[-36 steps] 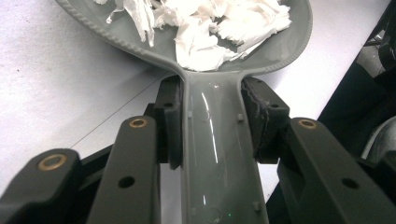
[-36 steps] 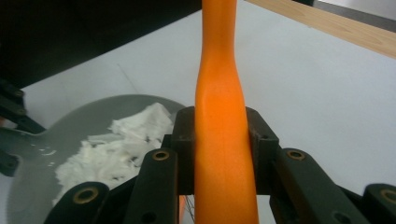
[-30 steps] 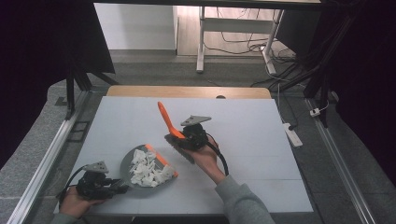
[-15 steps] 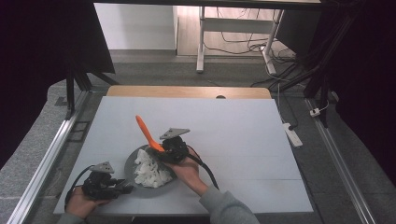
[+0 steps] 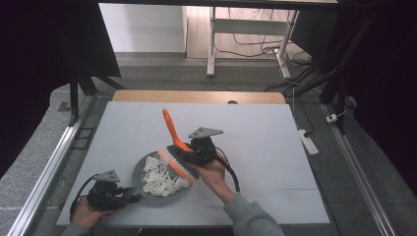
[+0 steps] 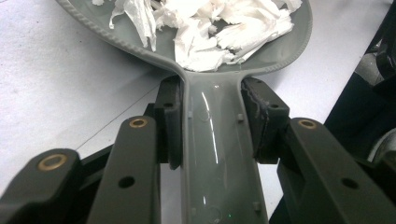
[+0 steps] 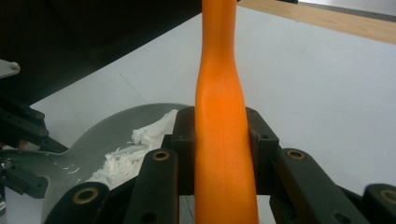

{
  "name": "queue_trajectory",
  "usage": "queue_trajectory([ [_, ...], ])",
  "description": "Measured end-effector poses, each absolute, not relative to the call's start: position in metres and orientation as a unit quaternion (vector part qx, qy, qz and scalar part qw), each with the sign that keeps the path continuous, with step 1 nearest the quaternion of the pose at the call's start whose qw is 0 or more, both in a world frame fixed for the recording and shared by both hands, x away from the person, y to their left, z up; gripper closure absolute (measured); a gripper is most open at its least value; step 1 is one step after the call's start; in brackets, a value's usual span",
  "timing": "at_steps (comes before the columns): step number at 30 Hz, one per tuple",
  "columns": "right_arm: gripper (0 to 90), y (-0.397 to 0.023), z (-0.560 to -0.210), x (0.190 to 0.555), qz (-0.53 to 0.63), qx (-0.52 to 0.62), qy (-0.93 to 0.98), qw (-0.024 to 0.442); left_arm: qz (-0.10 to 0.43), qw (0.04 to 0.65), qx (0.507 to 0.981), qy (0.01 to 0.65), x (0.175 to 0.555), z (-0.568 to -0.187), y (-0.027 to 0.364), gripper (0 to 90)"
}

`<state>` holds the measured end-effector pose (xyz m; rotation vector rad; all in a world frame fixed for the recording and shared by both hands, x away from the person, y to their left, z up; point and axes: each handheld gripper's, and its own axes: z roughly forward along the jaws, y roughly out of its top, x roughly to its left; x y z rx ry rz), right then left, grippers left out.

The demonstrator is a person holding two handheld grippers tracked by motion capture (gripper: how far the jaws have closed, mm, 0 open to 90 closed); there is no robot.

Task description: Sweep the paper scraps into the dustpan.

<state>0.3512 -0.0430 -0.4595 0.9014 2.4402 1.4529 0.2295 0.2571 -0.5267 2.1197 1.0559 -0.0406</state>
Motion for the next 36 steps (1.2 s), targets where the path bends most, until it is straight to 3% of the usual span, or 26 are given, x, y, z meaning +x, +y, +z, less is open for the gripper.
queue_trajectory([
  [8, 70.3, -0.060, -0.457, 0.356, 0.489, 0.313, 0.809, 0.092, -0.014, 0.380, 0.828, 0.411, 0.229, -0.527, 0.257, 61.5],
  [19, 70.3, -0.117, -0.449, 0.358, 0.501, 0.331, 0.791, 0.117, 0.007, 0.405, 0.821, 0.403, 0.228, -0.522, 0.256, 61.5],
  [36, 70.3, -0.175, -0.448, 0.342, 0.511, 0.315, 0.789, 0.131, 0.044, 0.432, 0.795, 0.423, 0.225, -0.514, 0.255, 61.5],
])
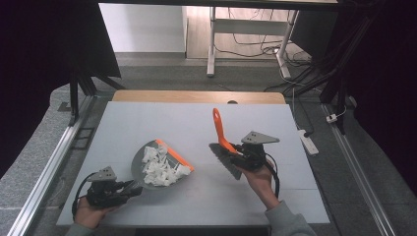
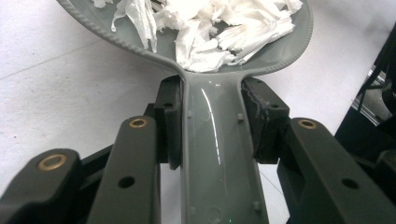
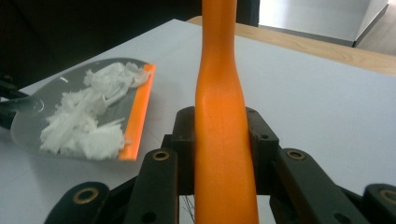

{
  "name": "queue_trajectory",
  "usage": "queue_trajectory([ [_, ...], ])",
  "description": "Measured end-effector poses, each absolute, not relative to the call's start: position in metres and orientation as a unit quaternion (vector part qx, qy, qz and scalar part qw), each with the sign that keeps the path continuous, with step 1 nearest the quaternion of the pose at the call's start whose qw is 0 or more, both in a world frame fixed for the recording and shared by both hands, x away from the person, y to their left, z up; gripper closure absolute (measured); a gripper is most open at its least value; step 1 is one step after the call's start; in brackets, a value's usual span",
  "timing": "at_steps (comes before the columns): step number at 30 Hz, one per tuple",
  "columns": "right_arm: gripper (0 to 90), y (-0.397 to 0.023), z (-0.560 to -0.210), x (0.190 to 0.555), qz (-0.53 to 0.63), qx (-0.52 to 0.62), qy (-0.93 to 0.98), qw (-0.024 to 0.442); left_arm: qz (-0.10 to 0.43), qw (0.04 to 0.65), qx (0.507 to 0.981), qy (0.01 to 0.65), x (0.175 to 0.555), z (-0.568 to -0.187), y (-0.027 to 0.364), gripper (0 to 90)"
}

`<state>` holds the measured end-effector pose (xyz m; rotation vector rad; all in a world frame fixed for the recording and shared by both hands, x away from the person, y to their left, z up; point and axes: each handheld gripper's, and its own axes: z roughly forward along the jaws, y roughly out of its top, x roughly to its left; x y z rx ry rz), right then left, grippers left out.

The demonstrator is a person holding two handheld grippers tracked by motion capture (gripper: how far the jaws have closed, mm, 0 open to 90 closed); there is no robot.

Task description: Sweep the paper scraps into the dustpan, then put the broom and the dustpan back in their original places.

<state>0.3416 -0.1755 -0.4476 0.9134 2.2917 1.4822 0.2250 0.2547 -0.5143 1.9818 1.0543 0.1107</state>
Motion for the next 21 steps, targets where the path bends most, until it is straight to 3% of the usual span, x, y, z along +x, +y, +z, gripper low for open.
queue_trajectory([
  [9, 70.3, -0.199, -0.448, 0.331, 0.516, 0.306, 0.788, 0.134, 0.062, 0.439, 0.776, 0.449, 0.226, -0.511, 0.251, 61.5],
  [21, 70.3, -0.211, -0.456, 0.323, 0.516, 0.309, 0.793, 0.101, 0.088, 0.439, 0.744, 0.496, 0.226, -0.508, 0.244, 61.5],
])
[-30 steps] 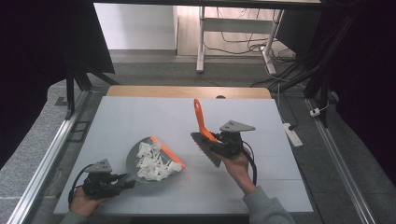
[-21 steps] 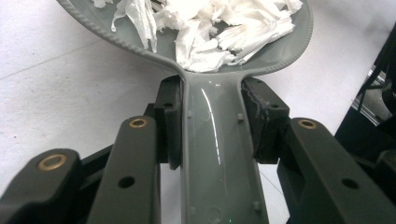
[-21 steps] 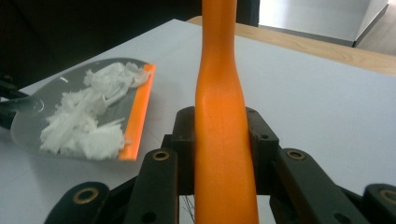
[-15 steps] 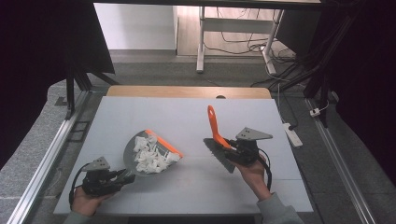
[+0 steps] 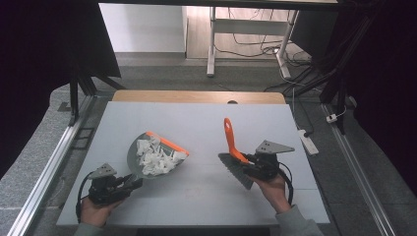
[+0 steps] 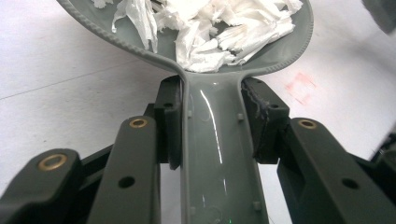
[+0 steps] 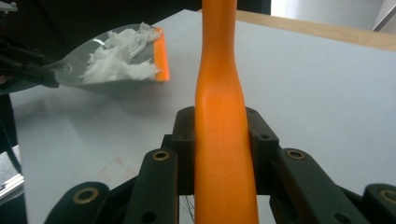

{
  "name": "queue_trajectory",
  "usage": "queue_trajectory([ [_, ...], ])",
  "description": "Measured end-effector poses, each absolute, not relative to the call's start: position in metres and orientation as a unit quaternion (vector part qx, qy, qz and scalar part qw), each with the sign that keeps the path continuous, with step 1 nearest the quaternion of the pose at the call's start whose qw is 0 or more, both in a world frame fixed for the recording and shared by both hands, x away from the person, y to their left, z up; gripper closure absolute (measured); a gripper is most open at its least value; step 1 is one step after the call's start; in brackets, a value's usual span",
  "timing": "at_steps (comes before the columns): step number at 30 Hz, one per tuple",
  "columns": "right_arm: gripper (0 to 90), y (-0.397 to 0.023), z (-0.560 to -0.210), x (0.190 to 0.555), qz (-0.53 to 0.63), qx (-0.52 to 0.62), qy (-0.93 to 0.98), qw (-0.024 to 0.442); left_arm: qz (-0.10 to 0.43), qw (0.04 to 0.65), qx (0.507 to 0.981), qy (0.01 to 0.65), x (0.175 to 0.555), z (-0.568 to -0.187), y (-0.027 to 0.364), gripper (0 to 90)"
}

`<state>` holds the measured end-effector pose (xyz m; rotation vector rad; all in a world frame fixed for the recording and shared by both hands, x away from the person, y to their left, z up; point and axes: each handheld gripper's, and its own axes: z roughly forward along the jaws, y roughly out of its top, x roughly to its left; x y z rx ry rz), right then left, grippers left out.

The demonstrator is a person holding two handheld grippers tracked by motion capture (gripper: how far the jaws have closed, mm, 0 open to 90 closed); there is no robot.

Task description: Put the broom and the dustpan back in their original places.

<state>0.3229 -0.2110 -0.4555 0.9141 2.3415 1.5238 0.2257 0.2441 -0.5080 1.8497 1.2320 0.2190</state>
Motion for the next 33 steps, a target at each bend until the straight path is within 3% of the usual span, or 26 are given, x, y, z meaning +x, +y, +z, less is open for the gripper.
queue_trajectory([
  [14, 70.3, -0.225, -0.462, 0.314, 0.506, 0.343, 0.789, 0.070, 0.129, 0.416, 0.693, 0.574, 0.234, -0.514, 0.232, 61.5],
  [23, 70.3, -0.239, -0.479, 0.331, 0.488, 0.409, 0.771, 0.020, 0.134, 0.408, 0.663, 0.612, 0.241, -0.521, 0.232, 61.5],
  [33, 70.3, -0.243, -0.495, 0.345, 0.454, 0.445, 0.772, 0.002, 0.143, 0.393, 0.644, 0.640, 0.248, -0.529, 0.230, 61.6],
])
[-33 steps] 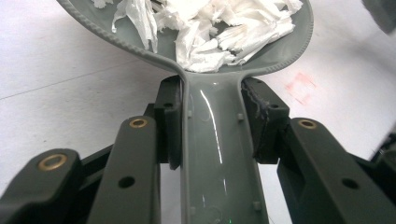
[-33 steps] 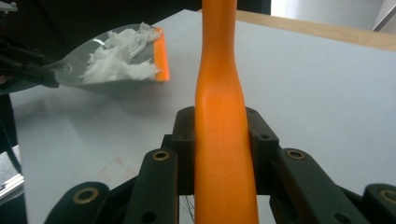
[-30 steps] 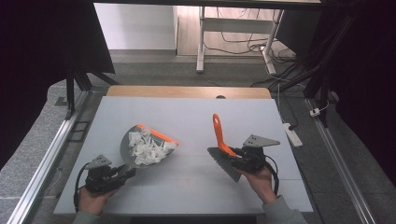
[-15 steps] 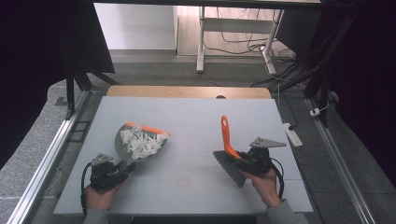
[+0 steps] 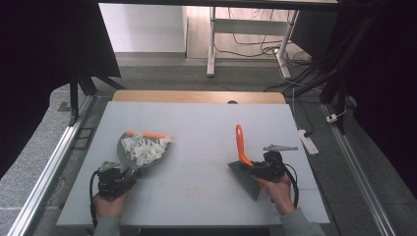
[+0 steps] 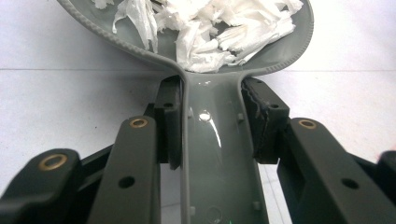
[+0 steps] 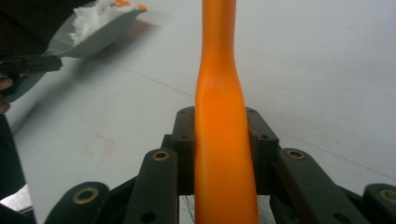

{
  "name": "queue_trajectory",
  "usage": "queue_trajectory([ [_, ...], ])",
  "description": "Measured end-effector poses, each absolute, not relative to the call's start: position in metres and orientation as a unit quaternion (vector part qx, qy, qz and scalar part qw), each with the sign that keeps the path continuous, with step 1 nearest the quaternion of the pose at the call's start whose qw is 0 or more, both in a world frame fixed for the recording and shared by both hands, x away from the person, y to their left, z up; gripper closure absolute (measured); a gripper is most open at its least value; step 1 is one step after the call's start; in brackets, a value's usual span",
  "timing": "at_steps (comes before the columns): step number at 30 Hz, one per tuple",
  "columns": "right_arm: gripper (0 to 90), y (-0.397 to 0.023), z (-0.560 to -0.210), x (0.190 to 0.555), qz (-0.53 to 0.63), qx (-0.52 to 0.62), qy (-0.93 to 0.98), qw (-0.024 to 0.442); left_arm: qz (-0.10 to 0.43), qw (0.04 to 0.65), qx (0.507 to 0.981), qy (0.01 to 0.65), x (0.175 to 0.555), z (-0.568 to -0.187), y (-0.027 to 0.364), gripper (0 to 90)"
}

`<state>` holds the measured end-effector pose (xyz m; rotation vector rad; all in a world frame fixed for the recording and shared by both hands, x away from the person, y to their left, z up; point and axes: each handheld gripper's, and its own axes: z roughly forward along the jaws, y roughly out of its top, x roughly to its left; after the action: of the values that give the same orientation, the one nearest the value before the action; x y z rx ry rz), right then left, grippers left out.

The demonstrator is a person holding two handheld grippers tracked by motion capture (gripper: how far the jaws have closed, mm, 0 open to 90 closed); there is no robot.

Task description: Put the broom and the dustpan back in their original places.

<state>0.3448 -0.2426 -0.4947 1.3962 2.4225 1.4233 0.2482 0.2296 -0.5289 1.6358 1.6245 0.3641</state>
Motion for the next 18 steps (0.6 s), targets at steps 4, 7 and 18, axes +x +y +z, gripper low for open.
queue_trajectory([
  [4, 70.2, -0.246, -0.499, 0.353, 0.440, 0.460, 0.772, 0.003, 0.147, 0.382, 0.642, 0.648, 0.252, -0.532, 0.227, 61.5],
  [7, 69.6, -0.250, -0.503, 0.360, 0.432, 0.474, 0.767, -0.002, 0.147, 0.375, 0.639, 0.655, 0.254, -0.535, 0.225, 61.5],
  [18, 60.5, -0.257, -0.511, 0.375, 0.391, 0.469, 0.792, 0.024, 0.152, 0.354, 0.635, 0.669, 0.255, -0.539, 0.218, 61.2],
])
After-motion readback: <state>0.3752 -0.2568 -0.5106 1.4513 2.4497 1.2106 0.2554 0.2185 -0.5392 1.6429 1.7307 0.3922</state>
